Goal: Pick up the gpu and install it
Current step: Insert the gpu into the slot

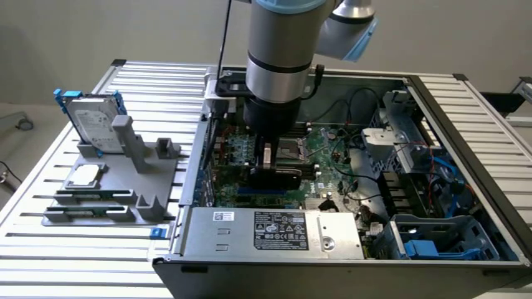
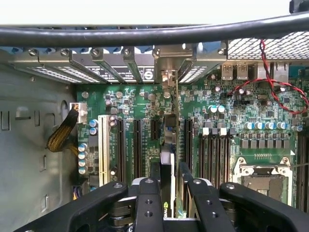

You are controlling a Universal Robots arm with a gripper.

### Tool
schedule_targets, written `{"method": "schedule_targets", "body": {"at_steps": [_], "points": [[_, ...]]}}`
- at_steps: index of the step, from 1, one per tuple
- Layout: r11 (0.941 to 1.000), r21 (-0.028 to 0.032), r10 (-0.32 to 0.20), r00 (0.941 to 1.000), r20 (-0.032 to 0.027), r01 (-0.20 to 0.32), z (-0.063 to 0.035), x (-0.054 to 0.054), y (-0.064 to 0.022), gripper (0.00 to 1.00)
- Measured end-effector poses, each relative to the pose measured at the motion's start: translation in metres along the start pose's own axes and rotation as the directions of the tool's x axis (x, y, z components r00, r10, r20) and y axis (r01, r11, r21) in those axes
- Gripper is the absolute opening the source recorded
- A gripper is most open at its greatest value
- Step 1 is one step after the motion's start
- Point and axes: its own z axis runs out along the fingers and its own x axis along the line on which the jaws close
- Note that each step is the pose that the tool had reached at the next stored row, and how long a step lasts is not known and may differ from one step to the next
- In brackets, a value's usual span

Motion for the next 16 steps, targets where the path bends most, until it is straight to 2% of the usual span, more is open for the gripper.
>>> {"method": "schedule_targets", "body": {"at_steps": [16], "points": [[1.0000, -0.0008, 0.000, 1.0000, -0.0010, 0.000, 0.0045, 0.0000, -0.0002, 0.26]]}}
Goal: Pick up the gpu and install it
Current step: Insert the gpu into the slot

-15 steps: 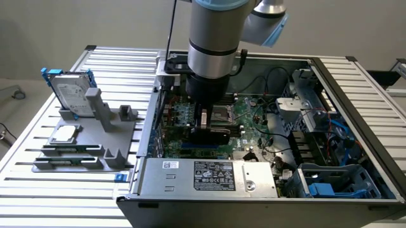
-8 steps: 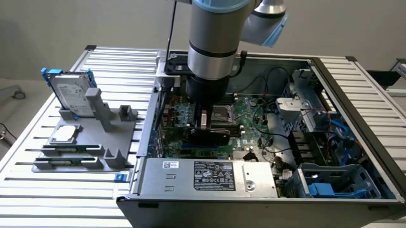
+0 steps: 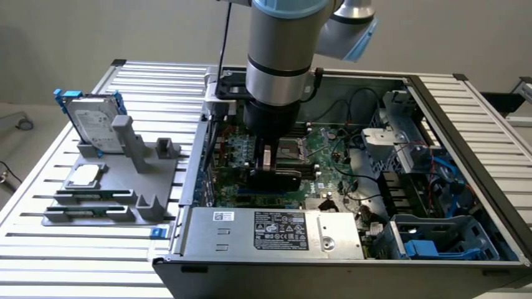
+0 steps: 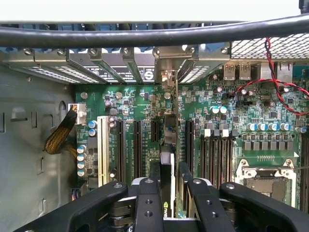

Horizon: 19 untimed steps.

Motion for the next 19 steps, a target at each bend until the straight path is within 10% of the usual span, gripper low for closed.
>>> {"method": "schedule_targets", "body": {"at_steps": [19], "points": [[1.0000, -0.0002, 0.000, 1.0000, 0.0016, 0.000, 0.0024, -0.0022, -0.0007, 0.26]]}}
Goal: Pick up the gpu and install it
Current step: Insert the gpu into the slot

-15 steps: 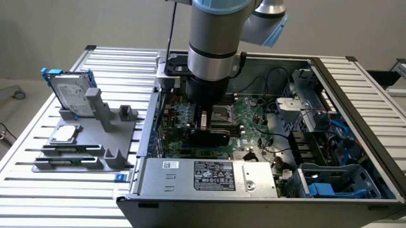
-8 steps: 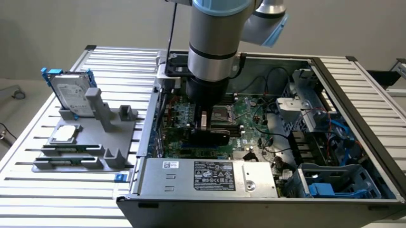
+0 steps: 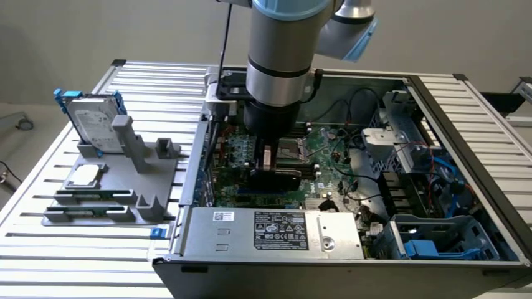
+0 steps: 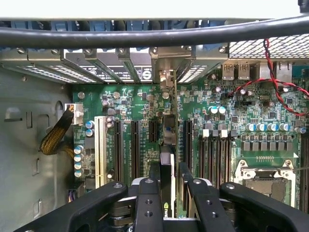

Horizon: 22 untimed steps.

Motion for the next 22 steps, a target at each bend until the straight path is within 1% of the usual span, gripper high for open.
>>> {"method": "schedule_targets", "body": {"at_steps": [6, 7, 10, 12, 13, 17, 22], "points": [[1.0000, 0.0005, 0.000, 1.0000, 0.0003, 0.000, 0.0000, -0.0001, -0.0018, 0.26], [1.0000, 0.0003, 0.000, 1.0000, 0.0001, 0.000, -0.0001, -0.0001, -0.0018, 0.28], [1.0000, 0.0003, 0.000, 1.0000, 0.0001, 0.000, -0.0001, -0.0001, -0.0018, 0.46], [1.0000, 0.0003, 0.000, 1.0000, 0.0001, 0.000, -0.0001, -0.0001, -0.0018, 0.46], [1.0000, 0.0001, 0.000, 1.0000, -0.0001, 0.000, -0.0006, -0.0001, -0.0018, 0.52], [1.0000, 0.0003, 0.000, 1.0000, 0.0001, 0.000, -0.0067, -0.0001, -0.0012, 0.52], [1.0000, 0.0002, 0.000, 1.0000, 0.0000, 0.000, -0.0068, -0.0001, -0.0012, 0.52]]}}
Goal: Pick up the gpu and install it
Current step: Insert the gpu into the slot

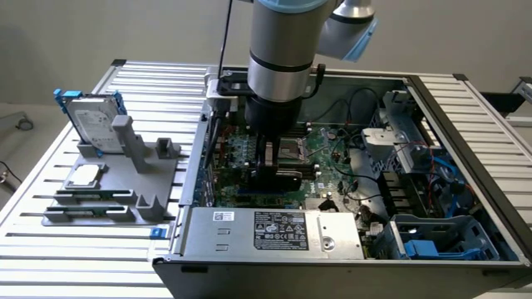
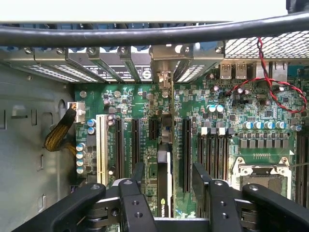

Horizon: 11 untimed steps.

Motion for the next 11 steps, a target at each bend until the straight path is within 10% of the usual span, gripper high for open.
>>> {"method": "schedule_targets", "body": {"at_steps": [11], "points": [[1.0000, -0.0011, 0.000, 1.0000, 0.0001, 0.000, -0.0235, 0.000, 0.0016, 0.52]]}}
